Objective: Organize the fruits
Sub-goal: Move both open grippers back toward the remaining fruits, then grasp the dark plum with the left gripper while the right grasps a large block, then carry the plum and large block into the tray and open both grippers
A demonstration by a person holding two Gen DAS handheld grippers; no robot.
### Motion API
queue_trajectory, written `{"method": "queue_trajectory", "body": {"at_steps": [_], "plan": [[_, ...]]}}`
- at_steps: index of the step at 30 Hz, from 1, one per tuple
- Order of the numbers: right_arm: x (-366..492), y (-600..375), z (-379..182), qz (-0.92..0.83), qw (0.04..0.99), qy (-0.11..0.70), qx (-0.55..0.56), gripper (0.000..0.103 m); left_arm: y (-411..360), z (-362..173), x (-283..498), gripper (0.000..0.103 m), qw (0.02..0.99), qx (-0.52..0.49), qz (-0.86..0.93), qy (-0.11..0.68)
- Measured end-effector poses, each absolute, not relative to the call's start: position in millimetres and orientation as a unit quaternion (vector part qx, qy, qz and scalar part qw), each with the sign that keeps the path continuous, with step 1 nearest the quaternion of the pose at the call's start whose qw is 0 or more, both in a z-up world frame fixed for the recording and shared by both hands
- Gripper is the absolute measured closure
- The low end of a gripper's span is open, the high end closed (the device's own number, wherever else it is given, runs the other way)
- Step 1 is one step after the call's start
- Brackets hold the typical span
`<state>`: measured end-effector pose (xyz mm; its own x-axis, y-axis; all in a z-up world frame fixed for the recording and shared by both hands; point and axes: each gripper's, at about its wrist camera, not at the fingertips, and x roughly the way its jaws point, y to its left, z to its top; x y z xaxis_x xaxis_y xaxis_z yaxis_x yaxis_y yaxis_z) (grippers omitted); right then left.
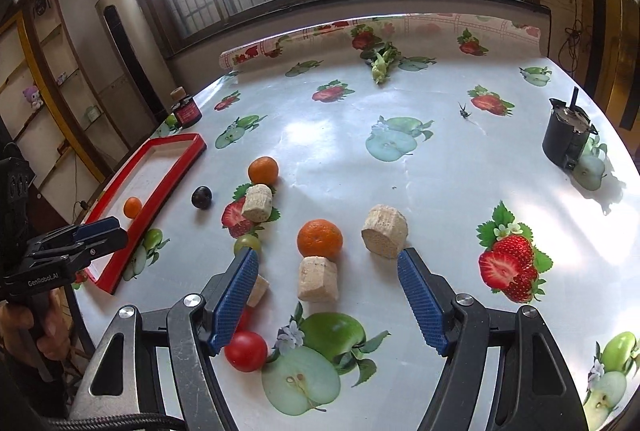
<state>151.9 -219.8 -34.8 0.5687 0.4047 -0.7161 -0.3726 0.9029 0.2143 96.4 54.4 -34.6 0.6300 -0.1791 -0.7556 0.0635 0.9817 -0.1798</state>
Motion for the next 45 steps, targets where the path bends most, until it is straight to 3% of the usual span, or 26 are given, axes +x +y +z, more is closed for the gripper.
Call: {"method": "queue_trajectory", "body": {"at_steps": [8, 21, 29, 45], "plan": [[165.7, -229.3, -50.0, 0.192, 0.887, 0.42, 0.007, 0.03, 47.7, -44.2, 125.0, 0.047, 0.896, -0.044, -0.059, 0.438], [214.7, -216.7, -74.1, 0.167, 0.88, 0.445, -0.019, 0.043, 55.2, -82.1, 192.8, 0.048, 0.875, -0.058, -0.041, 0.478], [226.0, -211.7, -88.5, 0.172, 0.873, 0.456, -0.022, 0.064, 56.3, -92.5, 203.6, 0.081, 0.877, -0.043, -0.028, 0.477], [197.0, -214.2, -52.2, 0.187, 0.889, 0.418, 0.002, 0.064, 62.3, -64.0, 155.5, 0.081, 0.893, -0.063, -0.031, 0.445]]}}
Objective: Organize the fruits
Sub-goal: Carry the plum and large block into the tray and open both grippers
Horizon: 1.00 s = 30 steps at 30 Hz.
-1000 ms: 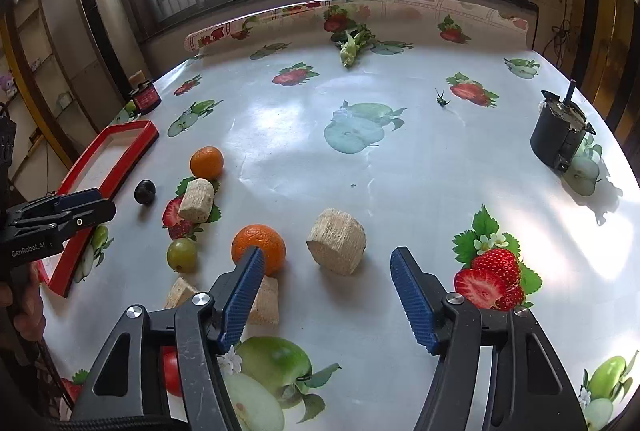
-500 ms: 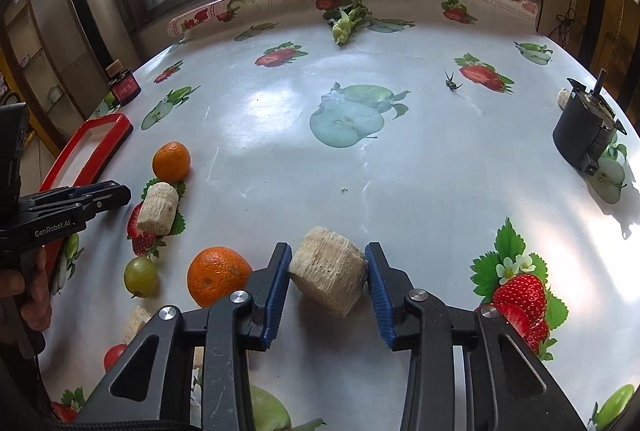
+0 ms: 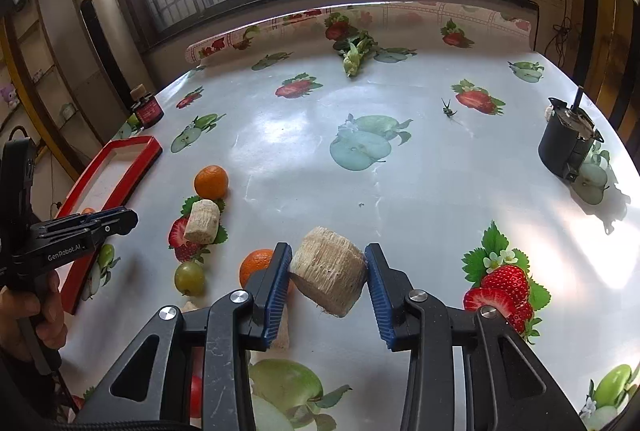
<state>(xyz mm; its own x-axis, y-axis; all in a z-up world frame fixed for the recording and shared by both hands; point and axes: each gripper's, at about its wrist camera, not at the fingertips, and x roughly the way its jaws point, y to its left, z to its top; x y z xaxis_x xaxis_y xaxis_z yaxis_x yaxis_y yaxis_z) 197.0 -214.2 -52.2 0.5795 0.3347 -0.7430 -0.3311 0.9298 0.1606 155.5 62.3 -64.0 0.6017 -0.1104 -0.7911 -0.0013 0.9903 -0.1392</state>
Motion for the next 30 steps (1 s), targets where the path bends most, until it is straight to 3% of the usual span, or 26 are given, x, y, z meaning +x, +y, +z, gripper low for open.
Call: {"method": "queue_trajectory", "body": {"at_steps": [30], "plan": [[157.9, -129.6, -18.8, 0.267, 0.88, 0.39, -0.036, 0.064, 115.6, -23.6, 93.6, 0.081, 0.916, -0.09, 0.017, 0.391]]}}
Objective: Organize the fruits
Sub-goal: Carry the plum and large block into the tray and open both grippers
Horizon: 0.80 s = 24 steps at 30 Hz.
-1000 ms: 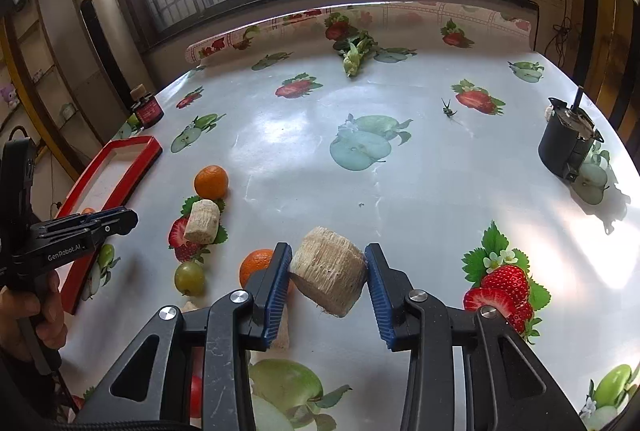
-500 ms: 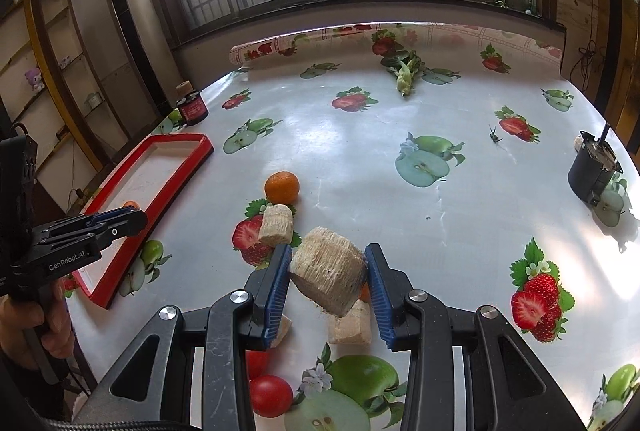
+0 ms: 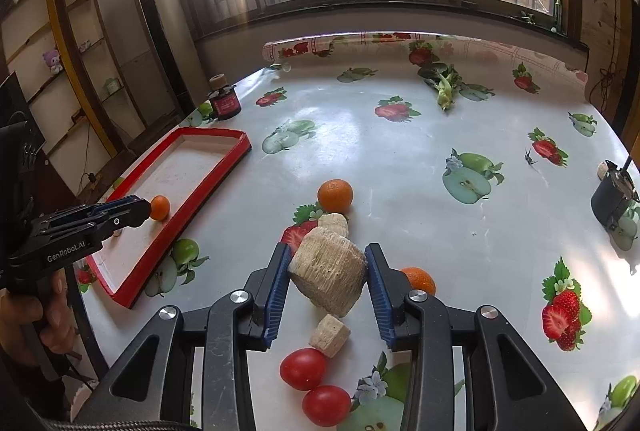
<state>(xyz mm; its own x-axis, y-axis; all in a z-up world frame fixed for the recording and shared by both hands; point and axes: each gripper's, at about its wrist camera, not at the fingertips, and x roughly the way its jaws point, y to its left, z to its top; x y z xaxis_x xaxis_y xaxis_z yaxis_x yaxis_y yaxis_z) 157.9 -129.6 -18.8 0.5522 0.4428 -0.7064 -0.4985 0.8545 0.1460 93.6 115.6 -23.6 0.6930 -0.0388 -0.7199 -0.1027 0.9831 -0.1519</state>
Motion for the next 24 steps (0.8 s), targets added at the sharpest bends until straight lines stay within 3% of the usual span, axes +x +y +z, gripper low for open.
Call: {"method": "queue_trajectory", "body": {"at_steps": [24], "plan": [[157.7, -24.3, -14.5, 0.35, 0.85, 0.387, -0.065, 0.065, 185.6, -27.4, 79.8, 0.081, 0.911, -0.12, 0.076, 0.388]]}}
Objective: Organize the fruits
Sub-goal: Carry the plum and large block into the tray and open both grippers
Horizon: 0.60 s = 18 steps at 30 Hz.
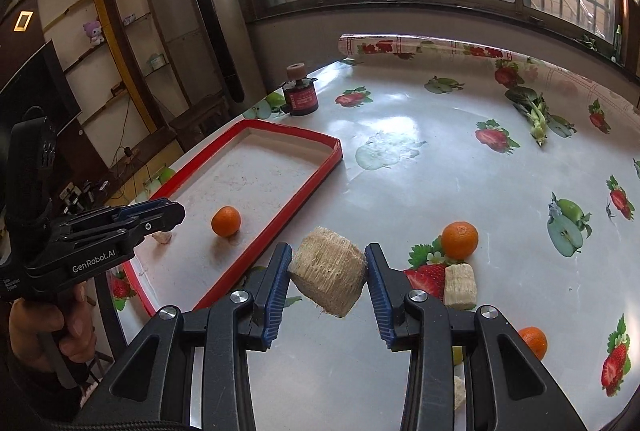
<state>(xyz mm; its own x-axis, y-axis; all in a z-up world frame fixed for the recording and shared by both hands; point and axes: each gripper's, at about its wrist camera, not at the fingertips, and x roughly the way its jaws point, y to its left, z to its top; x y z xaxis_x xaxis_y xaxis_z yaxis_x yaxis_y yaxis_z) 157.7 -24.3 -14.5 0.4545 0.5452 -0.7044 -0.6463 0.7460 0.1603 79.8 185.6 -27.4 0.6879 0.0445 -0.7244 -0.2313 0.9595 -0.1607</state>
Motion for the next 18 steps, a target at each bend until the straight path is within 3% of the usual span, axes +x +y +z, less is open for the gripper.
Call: {"method": "queue_trajectory", "body": {"at_steps": [18], "plan": [[195.1, 86.5, -29.4, 0.4, 0.817, 0.406, -0.081, 0.065, 246.6, -47.6, 93.1, 0.081, 0.894, -0.14, 0.109, 0.412]]}}
